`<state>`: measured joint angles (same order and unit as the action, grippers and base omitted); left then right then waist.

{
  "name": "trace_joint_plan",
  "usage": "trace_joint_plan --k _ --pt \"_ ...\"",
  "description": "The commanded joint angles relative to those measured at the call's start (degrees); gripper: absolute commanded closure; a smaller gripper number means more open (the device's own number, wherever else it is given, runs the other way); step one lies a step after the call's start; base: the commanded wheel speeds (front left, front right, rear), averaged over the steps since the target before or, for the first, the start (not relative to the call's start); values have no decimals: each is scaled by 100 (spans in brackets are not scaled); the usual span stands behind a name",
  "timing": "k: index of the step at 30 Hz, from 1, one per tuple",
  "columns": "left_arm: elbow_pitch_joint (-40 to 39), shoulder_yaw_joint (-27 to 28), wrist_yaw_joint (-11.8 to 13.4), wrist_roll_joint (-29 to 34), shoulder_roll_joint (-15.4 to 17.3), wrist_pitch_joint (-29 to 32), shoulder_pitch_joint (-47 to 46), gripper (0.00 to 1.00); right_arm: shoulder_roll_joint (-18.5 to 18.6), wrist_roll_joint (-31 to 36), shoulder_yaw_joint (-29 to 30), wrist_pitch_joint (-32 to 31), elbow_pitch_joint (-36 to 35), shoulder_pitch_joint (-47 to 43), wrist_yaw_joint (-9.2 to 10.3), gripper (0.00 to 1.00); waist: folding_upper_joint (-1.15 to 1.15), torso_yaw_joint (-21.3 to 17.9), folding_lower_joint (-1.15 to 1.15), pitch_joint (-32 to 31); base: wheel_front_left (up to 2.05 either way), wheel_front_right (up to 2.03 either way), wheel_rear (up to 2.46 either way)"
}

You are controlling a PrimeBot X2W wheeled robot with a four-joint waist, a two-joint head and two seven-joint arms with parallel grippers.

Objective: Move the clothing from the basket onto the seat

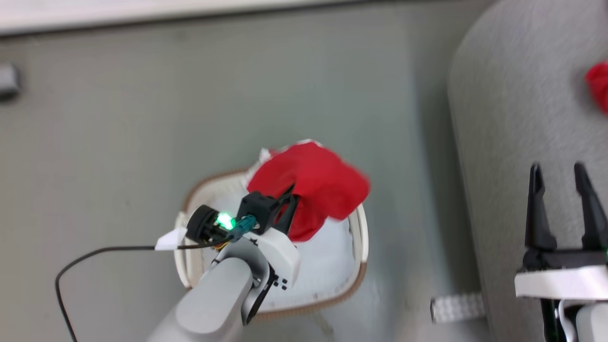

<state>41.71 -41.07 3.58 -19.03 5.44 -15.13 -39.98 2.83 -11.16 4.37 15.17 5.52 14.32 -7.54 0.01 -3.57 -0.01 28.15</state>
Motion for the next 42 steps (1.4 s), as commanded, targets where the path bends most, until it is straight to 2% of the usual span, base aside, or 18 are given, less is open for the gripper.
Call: trace_joint_plan --k 1,11,19,33,42 --pt "-27 32 2 -31 11 -3 97 100 12 -67 24 -5 26 -93 11 0 -1 149 1 -689 0 0 0" --pt "-313 349 -31 -403 43 19 523 100 12 -151 111 -5 329 -852 11 0 -1 333 1 -1970 0 0 0" --pt "-878 415 13 -625 144 275 793 100 11 -193 155 -5 466 -1434 11 0 -1 404 1 -2795 0 0 0" --pt "-2823 590 319 -753 781 1160 973 100 13 -143 -21 -5 330 -1729 11 0 -1 432 1 -3305 0 0 0" --pt "-3583 527 474 -808 927 1467 1189 100 11 129 -457 -5 76 -1476 11 0 -1 465 1 -3316 0 0 0"
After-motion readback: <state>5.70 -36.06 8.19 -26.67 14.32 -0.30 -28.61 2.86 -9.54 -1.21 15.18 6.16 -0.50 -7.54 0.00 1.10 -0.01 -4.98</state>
